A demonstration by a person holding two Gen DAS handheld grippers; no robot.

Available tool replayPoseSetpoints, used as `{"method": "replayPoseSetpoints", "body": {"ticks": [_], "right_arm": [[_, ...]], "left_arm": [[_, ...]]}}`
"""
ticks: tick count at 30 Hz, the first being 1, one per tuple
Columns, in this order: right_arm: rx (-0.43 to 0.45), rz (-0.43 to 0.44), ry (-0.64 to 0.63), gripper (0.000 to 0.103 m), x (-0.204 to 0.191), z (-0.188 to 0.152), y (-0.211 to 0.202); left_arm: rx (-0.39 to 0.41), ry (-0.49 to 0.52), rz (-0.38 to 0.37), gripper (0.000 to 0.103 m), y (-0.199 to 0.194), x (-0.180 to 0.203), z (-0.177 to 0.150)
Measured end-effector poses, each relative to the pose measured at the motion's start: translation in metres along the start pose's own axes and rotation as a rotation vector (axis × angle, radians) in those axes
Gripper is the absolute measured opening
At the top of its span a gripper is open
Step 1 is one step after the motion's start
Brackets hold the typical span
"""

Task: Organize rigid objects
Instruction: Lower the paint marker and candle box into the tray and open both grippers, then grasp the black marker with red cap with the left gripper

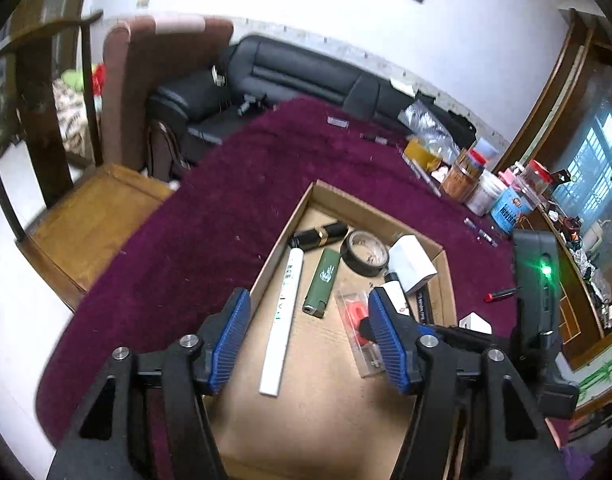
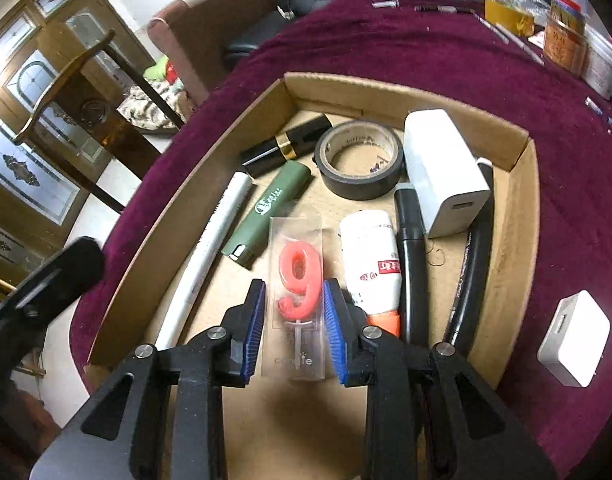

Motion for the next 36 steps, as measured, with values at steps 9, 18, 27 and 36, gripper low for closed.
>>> {"method": "replayPoseSetpoints", "body": {"ticks": [9, 18, 27, 36], "right_arm": [[0.31, -0.183, -0.116, 0.074, 0.03, -0.016, -0.132], [0.495, -0.547, 0.04, 0.078, 0.122, -0.066, -0.232], [0.55, -0.657, 0.061, 0.078, 0.15, -0.089, -0.268], [0.568, -0.68, 0.097, 0.078, 0.17, -0.097, -0.278]], "left_arm": [[0.195, 0.087, 0.004, 0.067, -0.052, 0.051, 0.0], [0.27, 0.14, 0.031, 0.068, -0.072, 0.119, -0.028], [0.191, 0.19, 0.009, 0.068, -0.075, 0.157, -0.048], [0.165, 0.244, 0.007, 0.068, -0.073, 0.181, -0.061]]}}
Point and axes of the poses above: each gripper's, at about its wrist camera, not at the fingertips, and y roughly the way its jaws point, x to its right, z to its top, the point moved 8 cm from there along y, roughly the way its jaws point, and after that the axes turned 12 degrees about z, right-handed, at the moved point
